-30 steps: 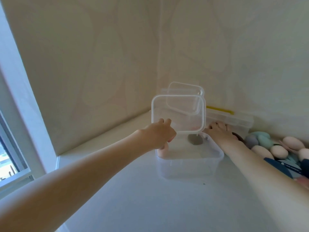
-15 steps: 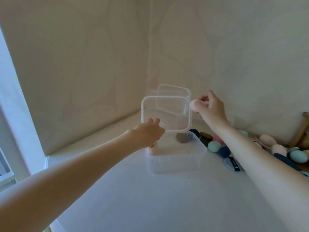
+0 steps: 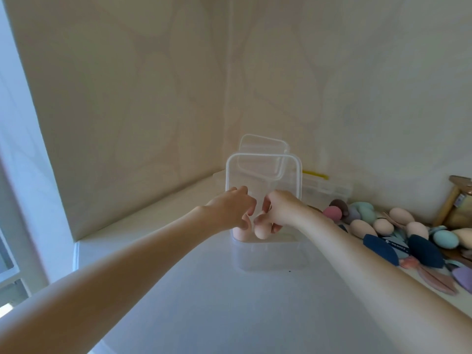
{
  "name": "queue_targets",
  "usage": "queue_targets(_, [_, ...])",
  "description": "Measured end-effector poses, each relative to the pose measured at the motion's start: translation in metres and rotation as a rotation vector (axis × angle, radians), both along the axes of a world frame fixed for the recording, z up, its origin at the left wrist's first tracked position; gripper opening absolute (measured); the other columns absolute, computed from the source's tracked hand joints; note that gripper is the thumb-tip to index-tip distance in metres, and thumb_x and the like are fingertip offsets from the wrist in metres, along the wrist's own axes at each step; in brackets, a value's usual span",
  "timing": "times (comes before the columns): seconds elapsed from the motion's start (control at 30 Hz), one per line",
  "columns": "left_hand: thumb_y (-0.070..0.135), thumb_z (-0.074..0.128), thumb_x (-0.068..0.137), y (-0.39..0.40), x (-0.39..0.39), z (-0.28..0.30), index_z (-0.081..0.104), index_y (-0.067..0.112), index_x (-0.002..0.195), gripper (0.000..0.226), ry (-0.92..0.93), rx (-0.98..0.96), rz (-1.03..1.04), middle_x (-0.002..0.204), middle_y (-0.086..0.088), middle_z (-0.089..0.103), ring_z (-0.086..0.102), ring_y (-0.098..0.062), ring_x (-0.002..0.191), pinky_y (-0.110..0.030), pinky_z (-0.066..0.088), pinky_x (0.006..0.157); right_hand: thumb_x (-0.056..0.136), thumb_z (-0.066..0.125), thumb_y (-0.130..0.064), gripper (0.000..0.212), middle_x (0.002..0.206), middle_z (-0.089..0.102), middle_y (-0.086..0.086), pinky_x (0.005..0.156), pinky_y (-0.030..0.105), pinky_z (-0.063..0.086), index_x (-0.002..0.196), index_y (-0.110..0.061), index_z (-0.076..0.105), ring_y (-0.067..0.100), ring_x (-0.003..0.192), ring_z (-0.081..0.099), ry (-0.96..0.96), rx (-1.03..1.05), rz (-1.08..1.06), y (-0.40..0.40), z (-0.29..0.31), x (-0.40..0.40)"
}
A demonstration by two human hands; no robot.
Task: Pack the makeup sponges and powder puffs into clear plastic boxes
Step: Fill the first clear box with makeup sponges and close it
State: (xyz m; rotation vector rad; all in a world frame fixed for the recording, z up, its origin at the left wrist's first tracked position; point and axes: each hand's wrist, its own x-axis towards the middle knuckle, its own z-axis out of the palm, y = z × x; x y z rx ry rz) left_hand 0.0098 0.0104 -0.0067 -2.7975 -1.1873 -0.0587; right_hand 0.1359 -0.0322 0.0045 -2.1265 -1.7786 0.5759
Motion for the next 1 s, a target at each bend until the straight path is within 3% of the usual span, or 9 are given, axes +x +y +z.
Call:
queue_targets(0.23, [0.035, 0.061, 0.086, 0.002, 0.007, -0.003, 0.051, 0.022, 0.124, 0.042, 0.031, 0.031, -0.004, 0.122, -0.007, 0.043, 0.046, -0.025, 0.111, -0.041, 0.047, 0.095, 0.082, 0.065, -0.039, 0.032, 0.063, 0.056, 0.0, 0.066, 0.029, 0.049, 0.072, -0.015, 0.046, 0.024, 0.065, 0.059, -0.177, 0.115, -0.048, 0.001, -0.02, 0.0])
queue_targets(0.33, [0.031, 0.058, 0.088, 0.001, 0.007, -0.005, 0.047, 0.022, 0.128, 0.043, 0.0, 0.055, -0.046, 0.126, -0.006, 0.043, 0.046, -0.024, 0.113, -0.034, 0.043, 0.097, 0.092, 0.054, -0.028, 0.02, 0.078, 0.052, 0.0, 0.055, 0.027, 0.041, 0.084, -0.017, 0.039, 0.019, 0.061, 0.05, -0.062, 0.221, -0.107, 0.002, -0.026, 0.003])
queue_targets(0.43, [0.029, 0.058, 0.089, -0.002, 0.006, -0.006, 0.045, 0.02, 0.129, 0.043, -0.064, 0.083, -0.081, 0.13, -0.006, 0.041, 0.044, -0.024, 0.115, -0.028, 0.039, 0.094, 0.084, 0.063, -0.032, 0.028, 0.085, 0.057, 0.003, 0.068, 0.031, 0.048, 0.073, -0.02, 0.039, 0.025, 0.081, 0.061, -0.121, 0.178, -0.06, -0.001, -0.026, 0.003])
queue_targets(0.5, [0.03, 0.058, 0.089, -0.003, 0.006, -0.007, 0.043, 0.021, 0.13, 0.045, -0.056, 0.162, -0.073, 0.131, -0.006, 0.039, 0.042, -0.024, 0.115, -0.028, 0.043, 0.093, 0.078, 0.067, -0.027, 0.027, 0.075, 0.059, 0.0, 0.073, 0.029, 0.046, 0.067, -0.019, 0.043, 0.024, 0.091, 0.064, -0.141, 0.131, -0.039, -0.006, -0.021, 0.002])
queue_targets(0.6, [0.029, 0.059, 0.087, -0.007, 0.009, -0.008, 0.041, 0.021, 0.13, 0.048, 0.009, 0.36, -0.057, 0.13, -0.005, 0.038, 0.038, -0.024, 0.118, -0.031, 0.039, 0.094, 0.08, 0.057, -0.016, 0.001, 0.06, 0.054, -0.007, 0.068, 0.026, 0.049, 0.081, -0.016, 0.057, 0.019, 0.073, 0.063, -0.061, 0.167, -0.049, -0.013, -0.016, 0.002])
queue_targets(0.67, [0.022, 0.055, 0.088, -0.007, 0.013, -0.008, 0.039, 0.02, 0.132, 0.047, 0.073, 0.452, -0.119, 0.13, -0.005, 0.039, 0.041, -0.023, 0.117, -0.03, 0.035, 0.093, 0.082, 0.054, -0.017, 0.012, 0.061, 0.06, -0.003, 0.07, 0.028, 0.055, 0.091, -0.015, 0.061, 0.018, 0.061, 0.061, 0.002, 0.177, -0.067, -0.015, -0.017, 0.003])
queue_targets(0.83, [0.011, 0.049, 0.093, -0.005, 0.019, -0.005, 0.025, 0.022, 0.142, 0.056, 0.156, 0.266, -0.187, 0.126, -0.006, 0.045, 0.053, -0.025, 0.114, -0.028, 0.043, 0.092, 0.089, 0.049, -0.007, 0.015, 0.088, 0.071, 0.014, 0.056, 0.024, 0.053, 0.091, -0.014, 0.062, 0.02, 0.057, 0.063, 0.231, 0.117, -0.076, -0.014, -0.016, 0.015])
queue_targets(0.93, [0.013, 0.045, 0.095, -0.001, 0.021, -0.006, 0.035, 0.018, 0.137, 0.044, 0.245, 0.257, -0.157, 0.126, -0.007, 0.045, 0.054, -0.028, 0.115, -0.032, 0.043, 0.096, 0.09, 0.043, 0.001, 0.029, 0.075, 0.066, 0.007, 0.047, 0.02, 0.049, 0.08, -0.015, 0.065, 0.018, 0.055, 0.062, 0.299, 0.322, -0.164, -0.007, -0.005, 0.036])
queue_targets(1.0, [0.015, 0.044, 0.095, 0.0, 0.021, -0.006, 0.039, 0.019, 0.134, 0.04, 0.22, 0.245, -0.151, 0.125, -0.008, 0.045, 0.053, -0.028, 0.114, -0.033, 0.044, 0.095, 0.089, 0.043, 0.001, 0.031, 0.075, 0.064, 0.005, 0.066, 0.033, 0.056, 0.075, -0.015, 0.065, 0.023, 0.068, 0.064, 0.253, 0.522, -0.278, 0.0, 0.004, 0.056])
